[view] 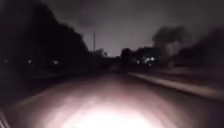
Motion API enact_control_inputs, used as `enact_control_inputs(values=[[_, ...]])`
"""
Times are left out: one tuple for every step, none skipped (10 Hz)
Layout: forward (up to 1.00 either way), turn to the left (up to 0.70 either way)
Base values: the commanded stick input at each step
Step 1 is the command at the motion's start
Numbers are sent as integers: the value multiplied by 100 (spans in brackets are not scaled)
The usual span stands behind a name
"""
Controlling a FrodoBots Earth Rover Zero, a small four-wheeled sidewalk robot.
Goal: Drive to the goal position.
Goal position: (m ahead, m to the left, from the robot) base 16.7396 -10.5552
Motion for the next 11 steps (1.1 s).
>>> enact_control_inputs(values=[[70,0],[70,0],[70,0],[70,0],[70,0],[70,0],[70,0],[70,0],[70,0],[70,0],[70,0]])
